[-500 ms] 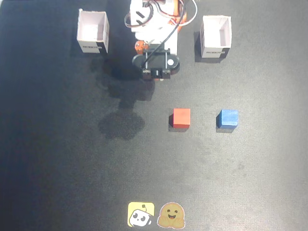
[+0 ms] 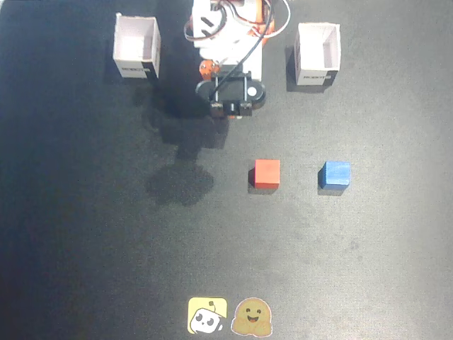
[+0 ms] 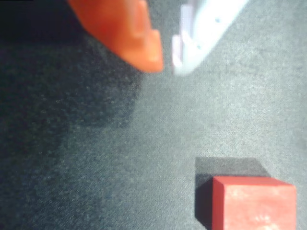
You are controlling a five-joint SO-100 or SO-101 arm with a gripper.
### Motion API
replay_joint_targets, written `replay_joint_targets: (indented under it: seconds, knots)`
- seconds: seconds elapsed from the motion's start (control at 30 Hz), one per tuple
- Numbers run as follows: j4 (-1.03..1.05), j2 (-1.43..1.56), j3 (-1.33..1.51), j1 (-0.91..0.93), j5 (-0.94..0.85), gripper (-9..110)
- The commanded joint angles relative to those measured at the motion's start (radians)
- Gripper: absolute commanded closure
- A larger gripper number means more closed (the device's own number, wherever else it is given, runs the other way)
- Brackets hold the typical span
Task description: Put the red cube in the right box and the blue cube in the left box.
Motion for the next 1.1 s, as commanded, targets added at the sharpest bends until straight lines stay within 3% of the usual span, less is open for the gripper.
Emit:
replay_joint_targets:
  seconds: [0.0, 0.53, 0.87, 1.07]
  knots:
    - [-0.014, 0.011, -0.006, 0.0, -0.005, 101]
    - [-0.035, -0.011, -0.051, -0.041, 0.017, 101]
    - [-0.141, -0.348, -0.242, -0.069, 0.028, 100]
    - [-0.222, -0.439, -0.262, -0.161, 0.144, 97]
